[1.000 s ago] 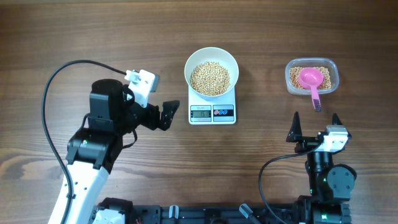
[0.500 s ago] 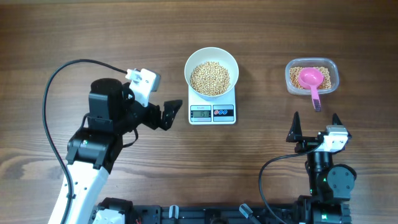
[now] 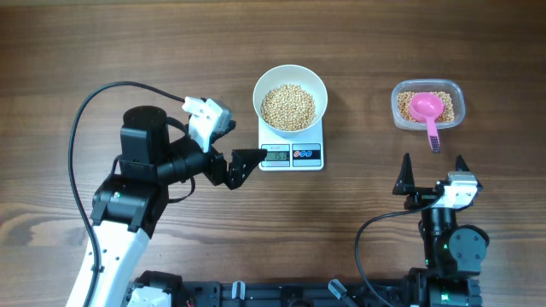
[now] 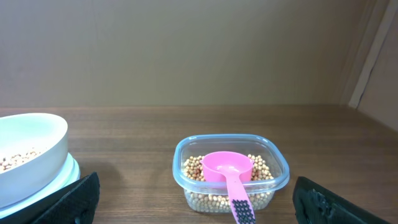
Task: Scoop item into bowl and weigh 150g on scale
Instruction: 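Raise the right arm and move the right gripper over the soybean tub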
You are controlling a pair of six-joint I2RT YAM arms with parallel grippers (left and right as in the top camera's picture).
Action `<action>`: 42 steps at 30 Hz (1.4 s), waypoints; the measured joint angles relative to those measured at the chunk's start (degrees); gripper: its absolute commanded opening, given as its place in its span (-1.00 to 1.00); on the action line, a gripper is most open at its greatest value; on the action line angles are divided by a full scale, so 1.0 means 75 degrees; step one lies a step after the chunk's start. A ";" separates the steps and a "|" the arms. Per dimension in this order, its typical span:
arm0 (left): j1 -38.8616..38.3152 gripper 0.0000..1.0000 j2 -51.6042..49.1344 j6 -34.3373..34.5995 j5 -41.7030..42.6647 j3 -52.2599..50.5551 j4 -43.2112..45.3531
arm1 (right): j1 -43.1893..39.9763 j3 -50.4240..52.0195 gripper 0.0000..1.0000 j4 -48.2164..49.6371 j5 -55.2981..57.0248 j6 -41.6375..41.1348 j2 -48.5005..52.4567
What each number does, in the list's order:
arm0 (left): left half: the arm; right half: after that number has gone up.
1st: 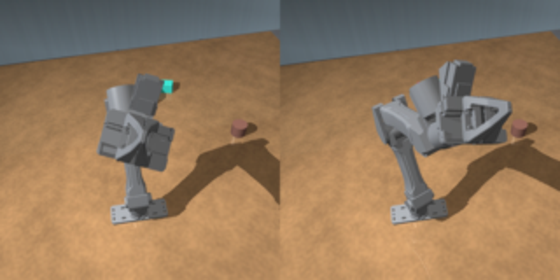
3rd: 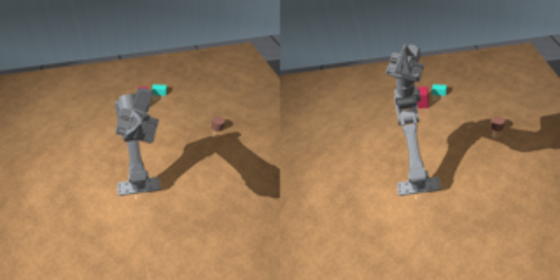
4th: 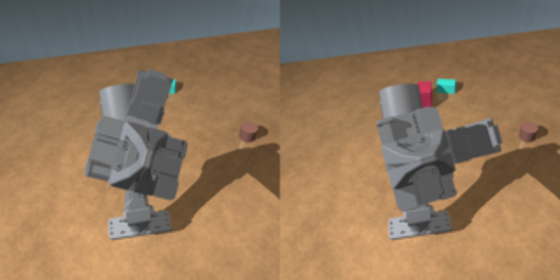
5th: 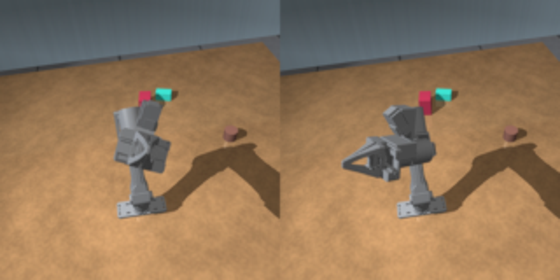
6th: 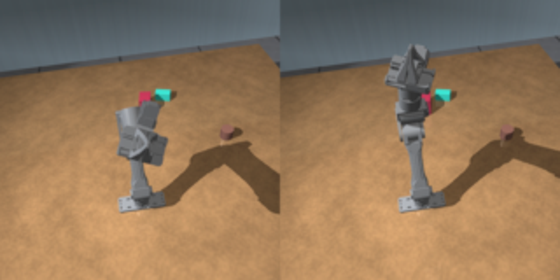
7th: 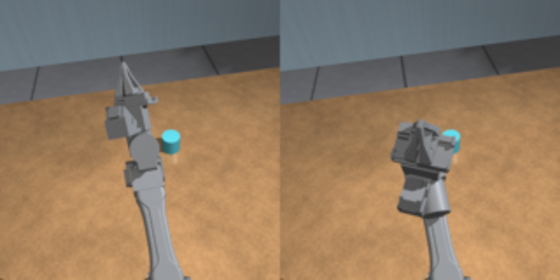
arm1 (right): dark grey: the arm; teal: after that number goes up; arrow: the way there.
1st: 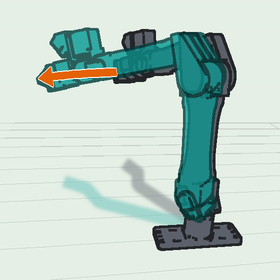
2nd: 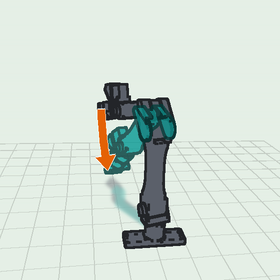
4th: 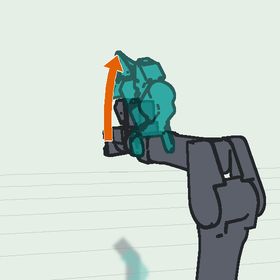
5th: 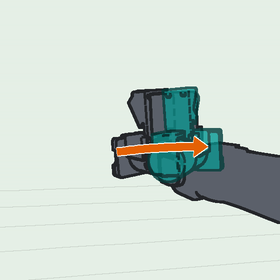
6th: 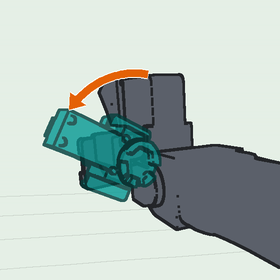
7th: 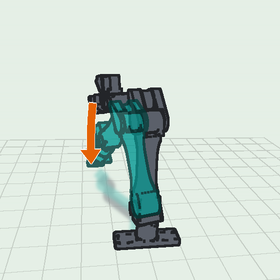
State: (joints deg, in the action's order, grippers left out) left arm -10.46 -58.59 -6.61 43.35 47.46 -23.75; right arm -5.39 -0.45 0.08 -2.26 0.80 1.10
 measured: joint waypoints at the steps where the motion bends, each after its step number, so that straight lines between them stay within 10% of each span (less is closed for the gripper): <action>1: 0.0000 1.00 0.0000 0.0000 -0.0012 0.0000 -0.0009 | 0.0000 0.0000 0.99 0.0000 -0.0003 -0.0003 0.0000; 24: 0.0000 1.00 -0.0020 0.0000 -0.1268 -0.0009 -0.0723 | 0.0000 -0.0764 1.00 0.3383 -0.0286 -0.1116 0.0647; 42: -0.0490 1.00 -0.0877 0.0256 -0.1116 -0.0032 -0.1078 | -0.0009 -0.9678 1.00 -0.4252 -0.0612 0.0766 0.8976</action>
State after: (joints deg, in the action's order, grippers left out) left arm -14.13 -65.17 -4.69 34.98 47.22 -31.83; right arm -5.45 -73.03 -31.81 -6.85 6.55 68.42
